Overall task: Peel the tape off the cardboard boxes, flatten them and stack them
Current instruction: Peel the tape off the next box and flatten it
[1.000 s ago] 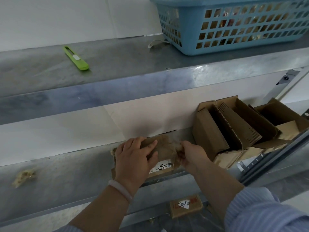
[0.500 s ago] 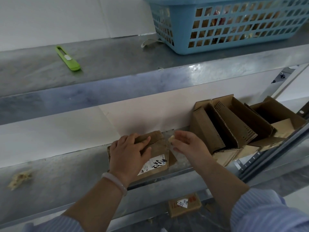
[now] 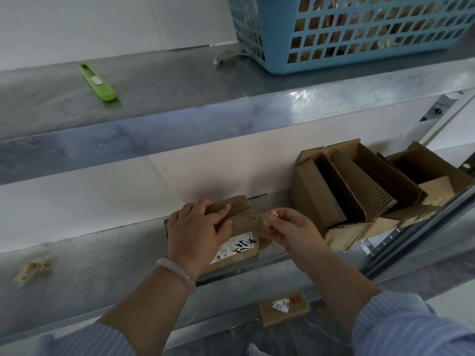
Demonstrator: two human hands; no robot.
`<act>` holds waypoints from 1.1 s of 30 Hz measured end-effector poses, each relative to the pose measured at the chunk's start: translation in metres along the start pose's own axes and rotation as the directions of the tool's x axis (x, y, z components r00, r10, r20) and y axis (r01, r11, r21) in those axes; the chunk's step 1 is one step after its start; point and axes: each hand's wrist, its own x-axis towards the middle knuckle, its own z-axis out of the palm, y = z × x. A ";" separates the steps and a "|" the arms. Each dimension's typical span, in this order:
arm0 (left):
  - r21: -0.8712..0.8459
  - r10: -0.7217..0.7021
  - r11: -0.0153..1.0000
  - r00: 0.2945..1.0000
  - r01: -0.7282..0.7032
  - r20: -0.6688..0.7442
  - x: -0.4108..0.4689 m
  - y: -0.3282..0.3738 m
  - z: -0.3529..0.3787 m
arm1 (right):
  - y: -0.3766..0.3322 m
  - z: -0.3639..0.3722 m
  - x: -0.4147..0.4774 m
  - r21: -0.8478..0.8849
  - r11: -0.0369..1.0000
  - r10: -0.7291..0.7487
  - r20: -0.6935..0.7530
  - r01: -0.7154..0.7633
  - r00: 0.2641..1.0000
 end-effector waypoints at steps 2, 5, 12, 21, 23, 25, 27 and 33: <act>-0.003 0.000 1.000 1.000 0.000 0.003 0.001 0.000 0.000 | -0.005 0.000 -0.001 0.096 0.994 0.055 0.012 -0.056 0.998; -0.005 0.004 1.000 1.000 -0.004 0.011 0.002 0.000 0.000 | -0.014 0.002 0.000 -0.017 0.999 -0.032 -0.076 0.031 0.997; 0.011 0.000 1.000 0.999 0.000 0.034 -0.001 0.000 -0.002 | -0.020 0.017 0.006 -0.724 0.649 -0.352 -0.013 0.234 0.936; -0.006 0.005 1.000 1.000 -0.005 0.004 -0.001 0.001 -0.002 | -0.012 0.003 0.011 -0.730 0.659 -0.243 0.021 0.181 0.970; -0.012 0.001 1.000 1.000 -0.001 0.007 0.000 0.001 -0.001 | -0.010 0.000 0.011 -0.527 0.847 -0.091 -0.012 0.071 0.996; -0.008 0.006 1.000 1.000 -0.006 0.002 0.001 0.000 0.000 | -0.008 0.000 0.008 -0.171 0.980 0.106 0.045 -0.097 0.993; -0.001 0.013 1.000 1.000 -0.013 0.004 0.001 -0.001 0.001 | -0.008 0.000 0.004 0.002 0.982 0.189 0.091 -0.190 0.978; 0.012 0.008 1.000 1.000 -0.008 0.014 0.001 0.000 0.000 | -0.008 0.006 0.006 -0.485 0.874 -0.109 -0.141 0.028 0.984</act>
